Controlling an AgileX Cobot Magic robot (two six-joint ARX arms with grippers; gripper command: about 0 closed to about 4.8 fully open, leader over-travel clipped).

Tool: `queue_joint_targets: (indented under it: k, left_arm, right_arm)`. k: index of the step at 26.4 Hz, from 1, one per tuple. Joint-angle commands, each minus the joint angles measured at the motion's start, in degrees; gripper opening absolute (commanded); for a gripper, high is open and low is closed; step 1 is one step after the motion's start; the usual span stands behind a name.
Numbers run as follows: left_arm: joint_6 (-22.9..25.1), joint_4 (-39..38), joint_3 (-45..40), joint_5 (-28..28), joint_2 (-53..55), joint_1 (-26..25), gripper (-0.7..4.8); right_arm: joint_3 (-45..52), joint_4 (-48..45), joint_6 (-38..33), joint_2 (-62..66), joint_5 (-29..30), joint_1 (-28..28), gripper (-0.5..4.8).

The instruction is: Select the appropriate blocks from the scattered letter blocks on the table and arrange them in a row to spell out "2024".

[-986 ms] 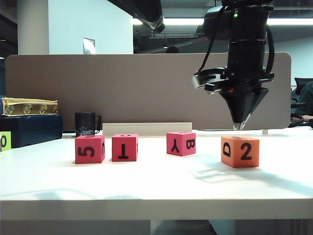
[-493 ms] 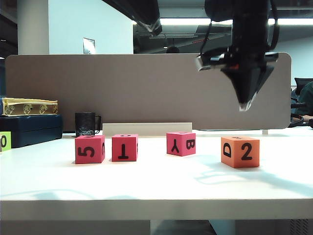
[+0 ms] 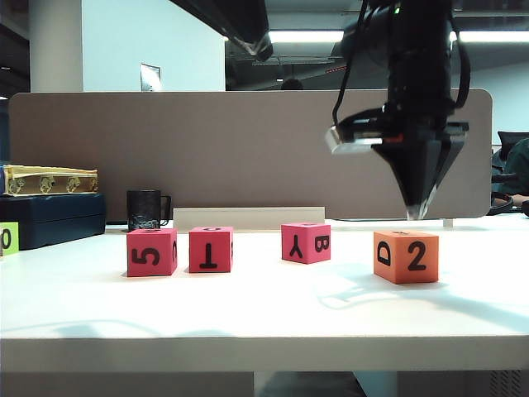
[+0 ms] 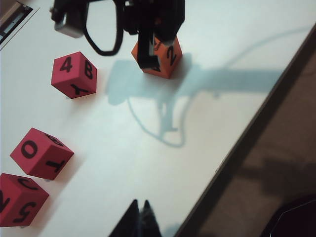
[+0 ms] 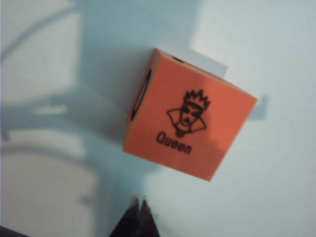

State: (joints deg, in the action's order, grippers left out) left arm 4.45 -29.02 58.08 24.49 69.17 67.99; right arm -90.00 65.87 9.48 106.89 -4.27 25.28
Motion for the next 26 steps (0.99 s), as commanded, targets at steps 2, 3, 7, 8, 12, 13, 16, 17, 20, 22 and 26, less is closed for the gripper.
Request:
queue_joint_targets:
  k: [2, 3, 7, 8, 12, 13, 16, 17, 20, 22, 26]
  left_arm:
    - [0.0, 0.3, 0.3, 0.0, -0.2, 0.1, -0.06]
    - [0.0, 0.3, 0.3, 0.0, -0.2, 0.1, -0.06]
    - [0.1, 0.3, 0.3, 0.3, -0.2, 0.1, -0.06]
    - [0.1, 0.3, 0.3, 0.3, -0.2, 0.1, -0.06]
    - [0.0, 0.3, 0.3, 0.3, -0.2, 0.1, -0.06]
    - [0.0, 0.3, 0.3, 0.3, -0.2, 0.1, -0.06]
    - [0.0, 0.3, 0.3, 0.3, -0.2, 0.1, -0.06]
    - [0.1, 0.3, 0.3, 0.4, -0.2, 0.1, -0.06]
    - [0.1, 0.3, 0.3, 0.4, -0.2, 0.1, -0.06]
    - [0.1, 0.3, 0.3, 0.4, -0.2, 0.1, -0.06]
    - [0.1, 0.3, 0.3, 0.4, -0.2, 0.1, -0.06]
  right_arm:
    - [-0.2, -0.2, 0.0, 1.4, 1.2, 0.1, -0.09]
    - [-0.2, -0.4, 0.0, 1.7, 1.4, 0.1, -0.09]
    - [0.0, -1.2, 0.0, 2.6, 1.4, 0.1, -0.09]
    - [0.1, -1.7, 0.0, 2.6, 1.4, 0.1, -0.09]
    - [0.1, -2.4, 0.0, 3.1, 1.4, 0.0, -0.09]
    - [0.1, -2.7, 0.0, 3.2, 1.4, 0.0, -0.09]
    - [0.1, -3.7, 0.0, 3.3, 0.3, 0.0, -0.09]
    - [0.1, -4.0, 0.0, 3.3, -0.5, 0.0, -0.09]
    - [0.1, -4.9, 0.0, 3.3, -3.5, 0.0, -0.09]
    - [0.1, -5.9, 0.5, 3.3, -5.6, 0.0, -0.09]
    - [0.1, -8.9, 1.0, 3.3, -6.3, 0.0, -0.09]
